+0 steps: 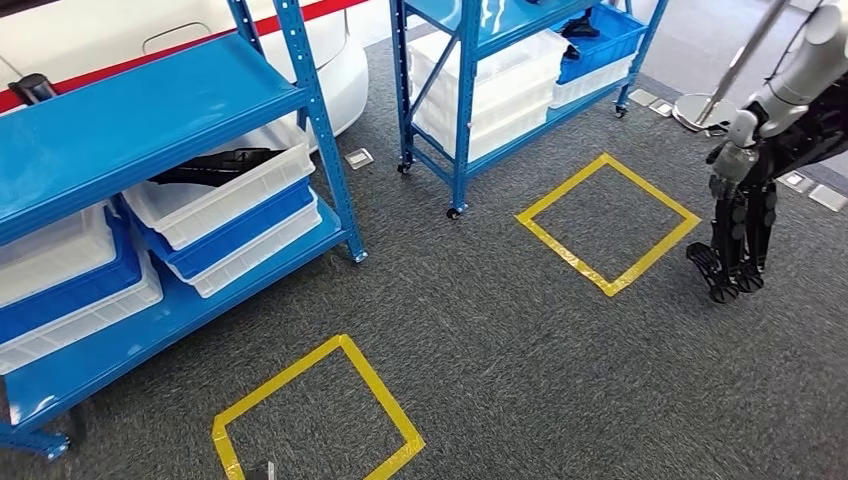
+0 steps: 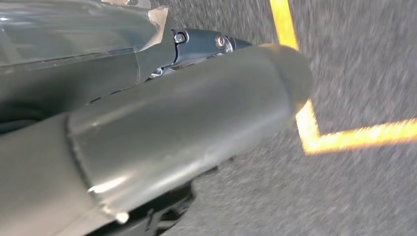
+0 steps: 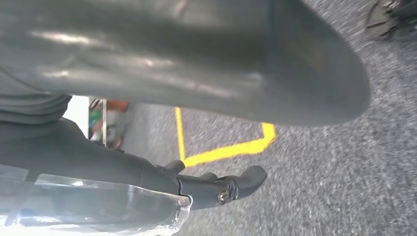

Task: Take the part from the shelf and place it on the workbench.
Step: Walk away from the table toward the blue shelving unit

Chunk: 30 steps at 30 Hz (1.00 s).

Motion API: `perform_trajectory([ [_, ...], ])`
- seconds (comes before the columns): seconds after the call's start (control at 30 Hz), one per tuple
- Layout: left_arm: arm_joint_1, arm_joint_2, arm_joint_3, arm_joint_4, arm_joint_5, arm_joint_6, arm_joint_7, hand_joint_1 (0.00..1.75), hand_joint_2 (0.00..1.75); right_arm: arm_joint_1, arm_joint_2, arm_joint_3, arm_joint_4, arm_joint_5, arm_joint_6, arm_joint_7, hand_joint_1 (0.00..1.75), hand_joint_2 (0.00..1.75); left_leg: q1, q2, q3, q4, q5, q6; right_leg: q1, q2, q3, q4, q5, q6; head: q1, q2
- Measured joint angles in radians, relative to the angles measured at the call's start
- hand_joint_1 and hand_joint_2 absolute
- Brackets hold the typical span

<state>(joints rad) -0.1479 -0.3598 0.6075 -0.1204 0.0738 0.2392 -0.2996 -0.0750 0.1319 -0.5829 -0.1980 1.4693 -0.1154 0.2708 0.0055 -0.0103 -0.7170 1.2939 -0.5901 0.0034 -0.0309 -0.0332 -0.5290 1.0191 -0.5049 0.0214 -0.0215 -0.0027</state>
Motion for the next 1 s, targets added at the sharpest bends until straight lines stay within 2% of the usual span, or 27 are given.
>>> perform_trajectory([
  [0.03, -0.001, 0.000, -0.008, 0.000, 0.010, 0.023, -0.009, 0.00, 0.00, 0.000, 0.000, 0.000, 0.000, 0.000, 0.000, 0.000, 0.00, 0.00, 0.001, 0.003, -0.012, 0.022, 0.002, 0.000, 0.001, -0.014, 0.001, 0.000, -0.002, -0.002, 0.000, 0.000],
  [0.07, 0.000, 0.000, -0.017, 0.000, 0.019, 0.042, -0.015, 0.00, 0.00, -0.001, 0.000, -0.001, 0.000, 0.000, 0.000, 0.000, 0.00, 0.00, 0.001, 0.007, -0.003, 0.002, 0.022, 0.001, 0.002, -0.026, 0.002, 0.000, -0.003, -0.003, 0.000, 0.000],
  [0.1, 0.000, 0.001, -0.026, 0.000, 0.025, 0.052, -0.020, 0.00, 0.00, -0.003, 0.000, -0.001, 0.000, 0.000, 0.000, 0.000, 0.00, 0.00, 0.002, 0.015, 0.024, -0.053, 0.056, 0.004, 0.002, -0.038, 0.005, 0.000, -0.005, -0.004, 0.000, 0.000],
  [0.17, -0.002, 0.001, -0.041, 0.000, 0.033, 0.047, -0.027, 0.00, 0.00, -0.005, 0.002, -0.002, 0.000, 0.002, 0.000, -0.001, 0.00, 0.00, -0.004, 0.059, 0.093, -0.191, 0.111, 0.012, 0.007, -0.057, 0.011, 0.000, -0.010, 0.000, -0.001, 0.000],
  [0.2, -0.004, 0.000, -0.050, 0.000, 0.037, 0.034, -0.028, 0.00, 0.00, -0.005, 0.002, -0.002, 0.000, 0.003, 0.000, -0.001, 0.00, 0.00, -0.008, 0.077, 0.114, -0.234, 0.122, 0.016, 0.011, -0.066, 0.013, 0.000, -0.013, 0.004, 0.000, 0.000],
  [0.23, -0.004, 0.000, -0.059, 0.000, 0.042, 0.010, -0.028, 0.00, 0.00, -0.006, 0.002, -0.002, 0.000, 0.005, 0.000, -0.001, 0.00, 0.00, -0.012, 0.087, 0.121, -0.253, 0.123, 0.019, 0.015, -0.074, 0.014, 0.000, -0.015, 0.009, 0.001, 0.000],
  [0.3, -0.001, 0.000, -0.079, 0.000, 0.061, -0.053, -0.018, 0.00, 0.00, -0.008, 0.003, -0.002, 0.000, 0.009, 0.000, -0.001, 0.00, 0.00, -0.019, 0.066, 0.118, -0.258, 0.122, 0.029, 0.018, -0.093, 0.020, -0.005, -0.018, 0.019, 0.001, 0.000],
  [0.33, 0.002, 0.000, -0.089, -0.001, 0.074, -0.087, -0.011, 0.00, 0.00, -0.010, 0.003, -0.002, 0.000, 0.012, 0.000, -0.001, 0.00, 0.00, -0.018, 0.053, 0.121, -0.264, 0.126, 0.035, 0.017, -0.087, 0.022, -0.004, -0.021, 0.024, 0.001, 0.000],
  [0.4, 0.006, 0.000, -0.108, -0.004, 0.095, -0.139, 0.002, 0.00, 0.00, -0.013, 0.005, -0.001, 0.000, 0.015, 0.001, -0.002, 0.00, 0.00, -0.013, 0.028, 0.129, -0.277, 0.136, 0.050, 0.014, -0.036, 0.006, 0.042, -0.049, 0.026, 0.004, 0.000],
  [0.43, 0.007, 0.000, -0.117, -0.006, 0.101, -0.155, 0.005, 0.00, 0.00, -0.012, 0.005, -0.001, 0.000, 0.015, 0.001, -0.002, 0.00, 0.00, -0.010, 0.015, 0.131, -0.280, 0.139, 0.054, 0.012, -0.003, -0.020, 0.096, -0.074, 0.023, 0.007, 0.000],
  [0.47, 0.008, 0.000, -0.124, -0.008, 0.105, -0.167, 0.007, 0.00, 0.00, -0.011, 0.005, -0.001, 0.000, 0.015, 0.002, -0.002, 0.00, 0.00, -0.009, 0.000, 0.130, -0.280, 0.141, 0.058, 0.012, 0.017, -0.055, 0.165, -0.102, 0.019, 0.010, 0.000],
  [0.5, 0.009, 0.000, -0.130, -0.009, 0.110, -0.174, 0.008, 0.00, 0.00, -0.009, 0.005, -0.001, 0.000, 0.015, 0.002, -0.002, 0.00, 0.00, -0.010, -0.017, 0.129, -0.280, 0.141, 0.059, 0.012, 0.025, -0.089, 0.227, -0.122, 0.019, 0.012, 0.000],
  [0.53, 0.010, 0.000, -0.135, -0.010, 0.114, -0.180, 0.009, 0.00, 0.00, -0.007, 0.005, -0.002, 0.000, 0.015, 0.002, -0.002, 0.00, 0.00, -0.010, -0.035, 0.129, -0.280, 0.141, 0.059, 0.012, 0.027, -0.111, 0.261, -0.126, 0.023, 0.012, 0.000],
  [0.57, 0.012, 0.000, -0.138, -0.012, 0.117, -0.185, 0.009, 0.00, 0.00, -0.006, 0.005, -0.002, 0.000, 0.015, 0.002, -0.002, 0.00, 0.00, -0.010, -0.054, 0.130, -0.279, 0.141, 0.059, 0.012, 0.030, -0.113, 0.254, -0.111, 0.031, 0.013, 0.000],
  [0.6, 0.013, 0.000, -0.140, -0.014, 0.120, -0.189, 0.010, 0.00, 0.00, -0.007, 0.005, -0.002, 0.000, 0.015, 0.002, -0.002, 0.00, 0.00, -0.010, -0.071, 0.132, -0.279, 0.141, 0.059, 0.011, 0.035, -0.097, 0.207, -0.082, 0.040, 0.014, 0.000],
  [0.67, 0.014, 0.000, -0.145, -0.016, 0.124, -0.195, 0.011, 0.00, 0.00, -0.008, 0.004, -0.002, 0.000, 0.015, 0.002, -0.002, 0.00, 0.00, -0.010, -0.099, 0.133, -0.275, 0.140, 0.054, 0.005, 0.075, -0.044, 0.071, -0.019, 0.052, 0.016, 0.000],
  [0.73, 0.015, 0.001, -0.152, -0.019, 0.129, -0.196, 0.015, 0.00, 0.00, -0.009, 0.004, -0.002, 0.000, 0.014, 0.002, -0.003, 0.00, 0.00, -0.013, -0.118, 0.128, -0.272, 0.139, 0.045, 0.002, 0.106, -0.018, 0.002, 0.007, 0.046, 0.017, 0.000],
  [0.77, 0.016, 0.001, -0.155, -0.021, 0.132, -0.196, 0.016, 0.00, 0.00, -0.009, 0.004, -0.002, 0.000, 0.014, 0.002, -0.003, 0.00, 0.00, -0.013, -0.126, 0.125, -0.272, 0.139, 0.039, 0.004, 0.105, -0.016, -0.003, 0.009, 0.039, 0.017, 0.000],
  [0.83, 0.018, 0.002, -0.160, -0.024, 0.136, -0.196, 0.017, 0.00, 0.00, -0.011, 0.005, -0.002, 0.000, 0.014, 0.002, -0.003, 0.00, 0.00, -0.009, -0.137, 0.120, -0.271, 0.140, 0.030, 0.004, 0.082, -0.011, -0.007, 0.014, 0.026, 0.017, 0.000],
  [0.87, 0.019, 0.002, -0.161, -0.025, 0.137, -0.195, 0.017, 0.00, 0.00, -0.011, 0.006, -0.002, 0.000, 0.014, 0.002, -0.003, 0.00, 0.00, -0.009, -0.120, 0.114, -0.260, 0.133, 0.024, 0.001, 0.071, -0.009, -0.009, 0.015, 0.018, 0.015, 0.000],
  [0.9, 0.019, 0.003, -0.161, -0.025, 0.137, -0.195, 0.017, 0.00, 0.00, -0.011, 0.006, -0.002, 0.000, 0.014, 0.002, -0.004, 0.00, 0.00, -0.008, -0.093, 0.101, -0.232, 0.114, 0.019, -0.001, 0.058, -0.007, -0.011, 0.016, 0.010, 0.011, 0.000],
  [0.97, 0.019, 0.004, -0.162, -0.026, 0.138, -0.195, 0.018, 0.00, 0.00, -0.008, 0.007, -0.002, 0.000, 0.014, 0.002, -0.004, 0.00, 0.00, -0.006, -0.026, 0.044, -0.118, 0.053, 0.008, 0.001, 0.028, -0.003, -0.013, 0.012, -0.002, 0.004, 0.000],
  [1.0, 0.019, 0.004, -0.163, -0.027, 0.140, -0.195, 0.018, 0.00, 0.00, -0.006, 0.006, -0.002, 0.000, 0.014, 0.002, -0.005, 0.00, 0.00, -0.003, -0.010, 0.009, -0.052, 0.025, 0.003, 0.002, 0.012, -0.003, -0.012, 0.010, -0.005, 0.003, 0.000],
])
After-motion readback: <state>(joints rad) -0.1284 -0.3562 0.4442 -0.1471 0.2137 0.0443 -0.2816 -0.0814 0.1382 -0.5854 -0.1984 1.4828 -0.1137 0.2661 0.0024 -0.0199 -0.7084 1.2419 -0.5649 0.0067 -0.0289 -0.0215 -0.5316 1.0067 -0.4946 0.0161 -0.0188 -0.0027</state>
